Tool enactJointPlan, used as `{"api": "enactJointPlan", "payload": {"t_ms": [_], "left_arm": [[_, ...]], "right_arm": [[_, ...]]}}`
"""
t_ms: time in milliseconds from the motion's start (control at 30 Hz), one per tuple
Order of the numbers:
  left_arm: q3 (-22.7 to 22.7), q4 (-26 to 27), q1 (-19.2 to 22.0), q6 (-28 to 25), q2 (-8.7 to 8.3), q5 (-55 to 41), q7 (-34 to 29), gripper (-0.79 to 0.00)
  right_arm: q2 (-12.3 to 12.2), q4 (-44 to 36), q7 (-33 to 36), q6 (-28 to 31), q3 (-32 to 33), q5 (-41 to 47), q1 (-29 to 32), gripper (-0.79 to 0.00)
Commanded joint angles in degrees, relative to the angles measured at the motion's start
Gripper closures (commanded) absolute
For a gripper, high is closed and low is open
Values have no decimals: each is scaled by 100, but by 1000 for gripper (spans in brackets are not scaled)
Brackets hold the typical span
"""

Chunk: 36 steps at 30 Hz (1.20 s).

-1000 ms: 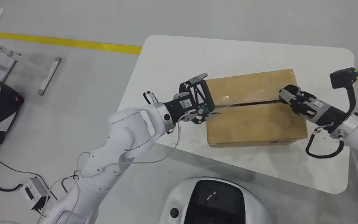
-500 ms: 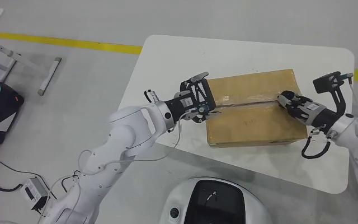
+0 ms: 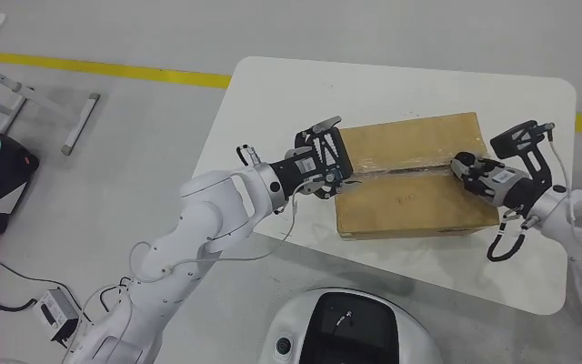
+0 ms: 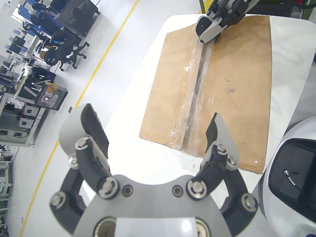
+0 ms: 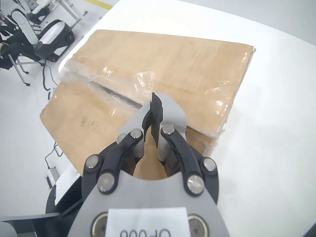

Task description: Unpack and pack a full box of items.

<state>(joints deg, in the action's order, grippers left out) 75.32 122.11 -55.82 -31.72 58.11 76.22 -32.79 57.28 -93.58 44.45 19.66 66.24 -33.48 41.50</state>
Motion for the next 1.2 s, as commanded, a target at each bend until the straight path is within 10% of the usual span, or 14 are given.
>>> {"api": "enactJointPlan", "payload": {"t_ms": [0,1167], "left_arm": [[4,4,-5,8,0,-3,-9,-785],[31,-16,9,11,-4,-32,6,-785]], "right_arm": [[-2,-20,17,39,-33,-177,-19,0],[-7,-339,141,163,-95,-1464,-213,0]]}}
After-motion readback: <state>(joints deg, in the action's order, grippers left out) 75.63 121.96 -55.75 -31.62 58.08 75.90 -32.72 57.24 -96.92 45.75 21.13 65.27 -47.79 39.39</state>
